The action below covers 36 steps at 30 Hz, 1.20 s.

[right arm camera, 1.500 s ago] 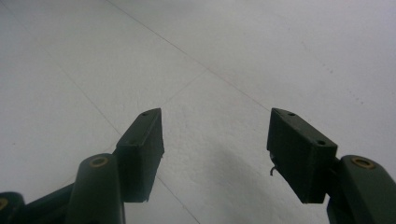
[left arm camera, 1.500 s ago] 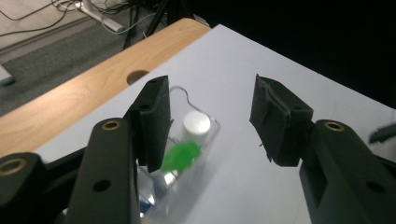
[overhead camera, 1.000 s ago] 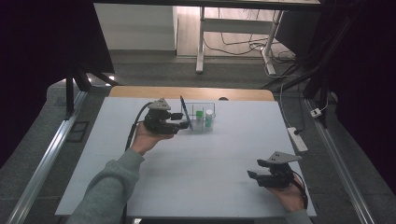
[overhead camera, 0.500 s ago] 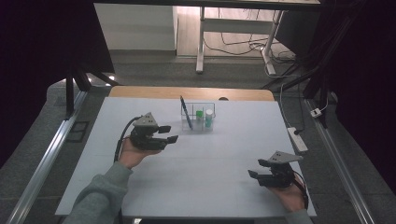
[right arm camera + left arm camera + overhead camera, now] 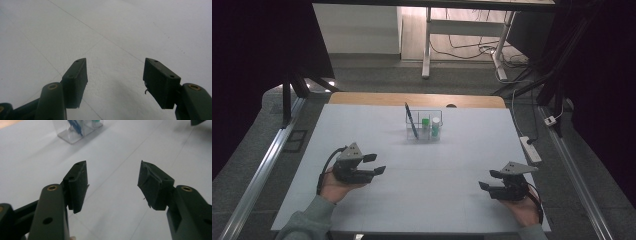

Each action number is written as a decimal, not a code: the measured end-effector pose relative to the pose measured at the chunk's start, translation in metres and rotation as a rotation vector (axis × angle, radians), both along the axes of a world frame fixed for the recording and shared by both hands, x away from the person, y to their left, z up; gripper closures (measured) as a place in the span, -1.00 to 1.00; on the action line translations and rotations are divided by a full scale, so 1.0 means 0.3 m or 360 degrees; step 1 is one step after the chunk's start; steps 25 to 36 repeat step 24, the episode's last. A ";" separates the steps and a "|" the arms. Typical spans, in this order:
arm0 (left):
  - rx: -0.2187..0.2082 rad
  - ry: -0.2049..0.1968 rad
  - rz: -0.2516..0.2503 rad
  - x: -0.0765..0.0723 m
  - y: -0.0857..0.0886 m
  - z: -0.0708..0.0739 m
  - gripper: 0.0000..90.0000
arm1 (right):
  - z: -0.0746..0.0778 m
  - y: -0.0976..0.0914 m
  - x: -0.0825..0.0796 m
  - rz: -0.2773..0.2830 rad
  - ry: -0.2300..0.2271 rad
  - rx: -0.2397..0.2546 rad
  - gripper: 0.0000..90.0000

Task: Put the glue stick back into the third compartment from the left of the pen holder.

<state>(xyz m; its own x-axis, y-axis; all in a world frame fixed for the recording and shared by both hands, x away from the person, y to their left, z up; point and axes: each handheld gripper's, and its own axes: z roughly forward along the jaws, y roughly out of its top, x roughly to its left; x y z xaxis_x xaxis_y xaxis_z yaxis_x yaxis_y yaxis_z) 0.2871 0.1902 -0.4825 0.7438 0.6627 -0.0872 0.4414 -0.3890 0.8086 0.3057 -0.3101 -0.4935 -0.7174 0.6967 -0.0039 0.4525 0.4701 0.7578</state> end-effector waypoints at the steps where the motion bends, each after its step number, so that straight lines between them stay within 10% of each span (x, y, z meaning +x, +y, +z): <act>1: -0.0003 0.0008 0.0002 -0.007 0.006 -0.008 -0.11 | 0.000 -0.002 0.000 -0.0001 0.0001 0.0009 -0.20; 36: 0.0057 0.0061 0.0062 -0.072 0.073 -0.083 -0.15 | 0.007 -0.014 0.001 -0.0010 -0.0027 0.0020 -0.20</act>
